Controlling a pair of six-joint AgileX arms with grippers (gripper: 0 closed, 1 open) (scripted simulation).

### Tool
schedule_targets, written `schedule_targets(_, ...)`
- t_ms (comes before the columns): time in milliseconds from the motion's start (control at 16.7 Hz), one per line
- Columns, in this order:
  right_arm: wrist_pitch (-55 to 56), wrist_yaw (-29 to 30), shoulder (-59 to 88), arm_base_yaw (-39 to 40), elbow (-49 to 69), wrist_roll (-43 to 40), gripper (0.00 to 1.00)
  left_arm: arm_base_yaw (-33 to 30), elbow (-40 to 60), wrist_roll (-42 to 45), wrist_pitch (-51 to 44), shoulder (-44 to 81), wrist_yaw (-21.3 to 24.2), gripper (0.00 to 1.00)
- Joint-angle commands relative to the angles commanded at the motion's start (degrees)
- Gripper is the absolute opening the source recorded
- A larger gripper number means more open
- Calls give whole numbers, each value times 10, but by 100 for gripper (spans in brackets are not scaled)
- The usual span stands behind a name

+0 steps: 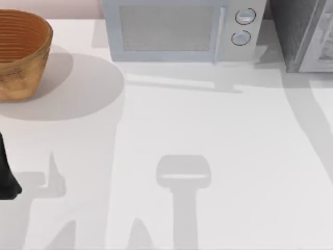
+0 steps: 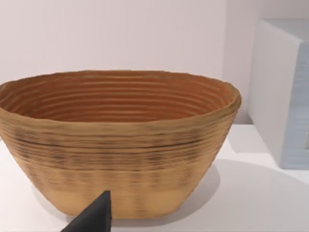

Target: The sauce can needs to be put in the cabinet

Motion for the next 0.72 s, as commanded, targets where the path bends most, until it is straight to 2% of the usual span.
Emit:
schedule_targets(240, 7, -6, 58, -10, 49, 3, 0, 0, 0, 0, 0, 0, 0, 100)
schedule_targets(720, 38, -37, 259, -43, 219, 1, 0, 0, 0, 0, 0, 0, 0, 100)
